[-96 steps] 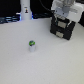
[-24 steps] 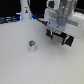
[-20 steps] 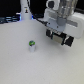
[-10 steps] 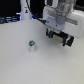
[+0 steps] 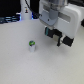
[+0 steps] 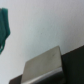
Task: Open the kcup holder, insert the kcup into the holder, and close the kcup holder
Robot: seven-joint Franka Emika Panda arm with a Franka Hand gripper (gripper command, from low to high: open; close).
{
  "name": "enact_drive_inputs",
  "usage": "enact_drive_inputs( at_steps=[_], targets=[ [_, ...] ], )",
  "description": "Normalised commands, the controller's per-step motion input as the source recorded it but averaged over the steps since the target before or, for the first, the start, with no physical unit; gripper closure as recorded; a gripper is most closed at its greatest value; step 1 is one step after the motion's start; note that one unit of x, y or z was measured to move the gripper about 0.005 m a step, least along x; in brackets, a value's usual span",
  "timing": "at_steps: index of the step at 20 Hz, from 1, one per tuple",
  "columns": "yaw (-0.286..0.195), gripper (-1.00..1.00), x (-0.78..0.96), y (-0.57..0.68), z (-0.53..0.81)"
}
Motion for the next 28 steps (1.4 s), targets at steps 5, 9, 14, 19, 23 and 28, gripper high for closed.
enact_drive_inputs(
  at_steps=[5,9,14,19,23,28],
  targets=[
    [-0.277,-1.0,-0.21,-0.35,0.09],
    [-0.27,-1.0,-0.31,-0.36,-0.04],
    [-0.27,-1.0,-0.37,-0.37,-0.16],
    [-0.278,-1.0,-0.41,-0.38,-0.29],
    [-0.287,-1.0,-0.46,-0.37,-0.39],
    [-0.274,-1.0,-0.37,-0.38,-0.44]
  ],
)
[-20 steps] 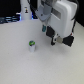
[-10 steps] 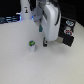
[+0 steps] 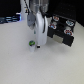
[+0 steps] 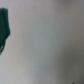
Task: Open the kcup holder, insert the kcup into the holder, and close the kcup holder
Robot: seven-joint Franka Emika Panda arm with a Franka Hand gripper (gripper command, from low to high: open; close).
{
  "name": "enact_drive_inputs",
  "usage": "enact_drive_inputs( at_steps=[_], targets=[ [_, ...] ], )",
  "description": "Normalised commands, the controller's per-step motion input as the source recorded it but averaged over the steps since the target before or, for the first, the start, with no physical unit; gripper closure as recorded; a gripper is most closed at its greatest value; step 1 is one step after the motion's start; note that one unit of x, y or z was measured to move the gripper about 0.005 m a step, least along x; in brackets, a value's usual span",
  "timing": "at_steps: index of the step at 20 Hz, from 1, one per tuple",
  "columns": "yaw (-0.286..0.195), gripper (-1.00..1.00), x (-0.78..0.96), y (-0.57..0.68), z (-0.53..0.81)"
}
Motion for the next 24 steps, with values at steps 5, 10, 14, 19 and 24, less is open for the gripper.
enact_drive_inputs(
  at_steps=[5,10,14,19,24],
  targets=[
    [-0.151,-1.0,-0.2,-0.16,-0.43],
    [-0.173,-1.0,-0.08,-0.15,-0.34],
    [-0.183,-1.0,-0.1,-0.12,-0.26],
    [-0.035,-1.0,-0.18,-0.02,-0.06],
    [-0.074,-1.0,-0.21,-0.02,-0.01]
  ],
)
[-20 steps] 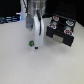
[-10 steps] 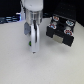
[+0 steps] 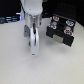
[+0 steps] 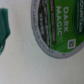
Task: Open the kcup holder, insert the kcup into the holder, and close the kcup holder
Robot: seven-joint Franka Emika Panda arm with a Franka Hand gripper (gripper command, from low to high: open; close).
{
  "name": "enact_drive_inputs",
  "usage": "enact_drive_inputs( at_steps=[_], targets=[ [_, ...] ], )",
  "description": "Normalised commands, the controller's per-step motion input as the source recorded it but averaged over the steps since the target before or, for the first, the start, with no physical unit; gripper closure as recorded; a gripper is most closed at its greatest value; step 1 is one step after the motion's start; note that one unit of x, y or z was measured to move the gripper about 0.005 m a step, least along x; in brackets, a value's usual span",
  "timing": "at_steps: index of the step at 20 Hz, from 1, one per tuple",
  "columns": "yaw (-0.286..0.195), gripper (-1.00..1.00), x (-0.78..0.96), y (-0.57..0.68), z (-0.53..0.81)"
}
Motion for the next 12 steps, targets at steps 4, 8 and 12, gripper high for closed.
enact_drive_inputs(
  at_steps=[4,8,12],
  targets=[
    [-0.072,-1.0,-0.28,-0.01,0.0],
    [-0.055,-1.0,-0.27,-0.01,0.0],
    [-0.012,1.0,-0.13,0.0,-0.02]
  ],
)
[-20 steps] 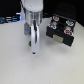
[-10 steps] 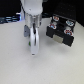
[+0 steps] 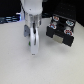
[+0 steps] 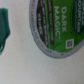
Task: Open the kcup holder, insert the kcup into the holder, and close the kcup holder
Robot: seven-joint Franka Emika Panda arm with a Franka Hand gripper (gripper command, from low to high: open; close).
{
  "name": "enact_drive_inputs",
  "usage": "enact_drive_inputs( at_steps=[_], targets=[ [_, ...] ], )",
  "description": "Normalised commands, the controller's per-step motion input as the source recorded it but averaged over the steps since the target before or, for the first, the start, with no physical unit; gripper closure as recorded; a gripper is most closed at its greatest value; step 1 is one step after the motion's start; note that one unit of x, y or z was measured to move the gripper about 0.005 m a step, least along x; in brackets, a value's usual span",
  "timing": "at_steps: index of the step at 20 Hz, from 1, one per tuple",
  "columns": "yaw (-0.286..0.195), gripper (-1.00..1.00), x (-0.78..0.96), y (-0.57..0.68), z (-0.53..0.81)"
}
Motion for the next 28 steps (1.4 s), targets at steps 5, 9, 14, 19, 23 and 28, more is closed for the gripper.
enact_drive_inputs(
  at_steps=[5,9,14,19,23,28],
  targets=[
    [0.022,1.0,-0.28,0.0,-0.06],
    [-0.062,-1.0,-0.24,0.0,0.02],
    [-0.063,1.0,-0.04,-0.04,-0.02],
    [-0.019,1.0,0.05,0.2,0.51],
    [0.01,1.0,0.08,0.41,0.85],
    [0.022,1.0,0.09,0.45,0.88]
  ],
)
